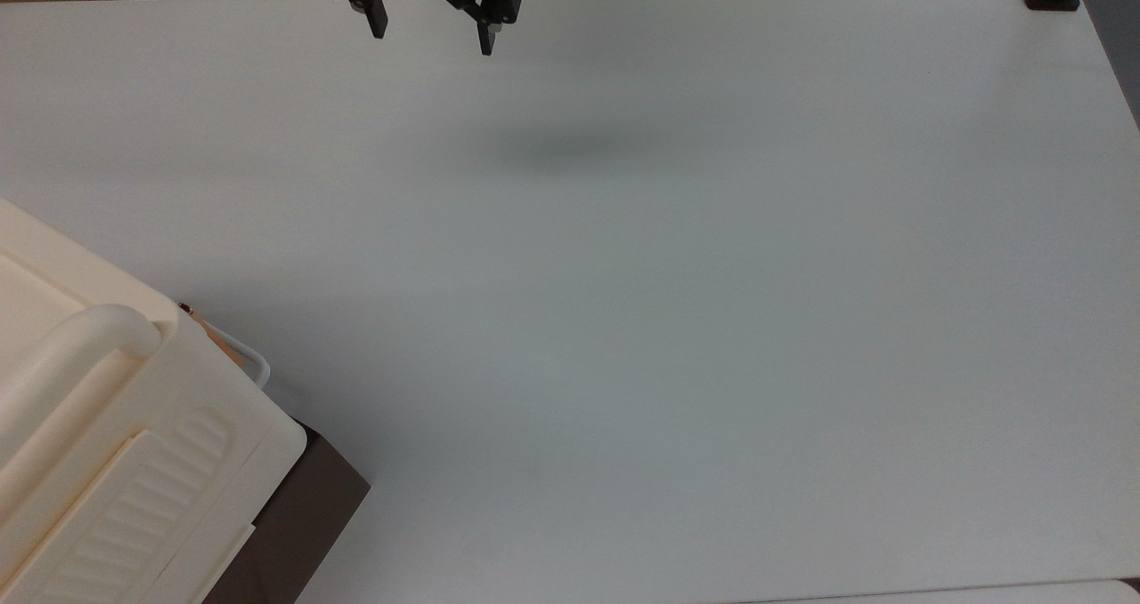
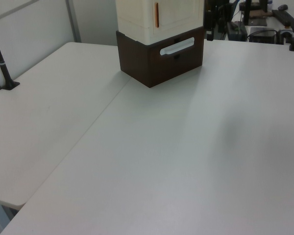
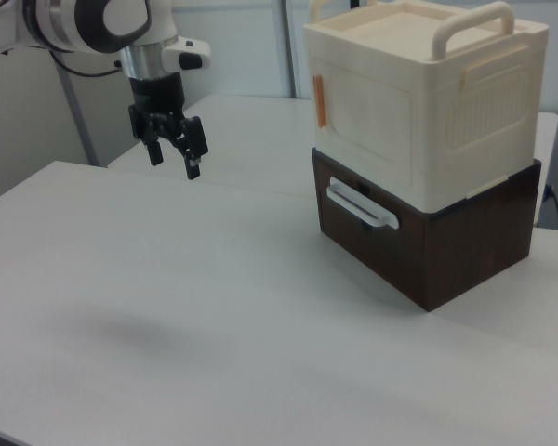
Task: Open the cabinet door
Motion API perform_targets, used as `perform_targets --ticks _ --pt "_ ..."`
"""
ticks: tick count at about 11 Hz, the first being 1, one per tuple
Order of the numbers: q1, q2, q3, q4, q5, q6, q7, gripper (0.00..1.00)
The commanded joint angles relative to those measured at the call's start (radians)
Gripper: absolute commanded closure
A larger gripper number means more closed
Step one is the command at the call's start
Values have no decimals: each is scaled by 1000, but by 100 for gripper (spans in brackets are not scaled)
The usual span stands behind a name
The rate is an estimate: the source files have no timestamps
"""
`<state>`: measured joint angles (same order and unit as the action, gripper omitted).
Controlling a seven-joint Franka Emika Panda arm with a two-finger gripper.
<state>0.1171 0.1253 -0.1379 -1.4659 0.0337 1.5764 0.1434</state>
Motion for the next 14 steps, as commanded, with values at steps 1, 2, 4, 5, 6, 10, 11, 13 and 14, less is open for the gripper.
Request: perform_targets --ticks 1,2,4,5,6,10,11,13,14 --pt "-6 -24 -11 -8 0 -41 -46 0" --pt "-10 -29 -11 -8 3 -41 -50 0" --pt "-2 -24 -11 -5 3 -48 -54 0" --pt "0 -21 -9 -7 3 -47 -51 0" --pt "0 -19 -9 -7 3 -42 -48 0" --pt "1 -10 -8 -5 8 -20 -42 0" --pt "0 -10 -8 -5 8 28 -36 0" --pt "-8 -10 -15 -5 28 97 -12 0" --pt "-10 -9 -19 -4 26 132 -18 0"
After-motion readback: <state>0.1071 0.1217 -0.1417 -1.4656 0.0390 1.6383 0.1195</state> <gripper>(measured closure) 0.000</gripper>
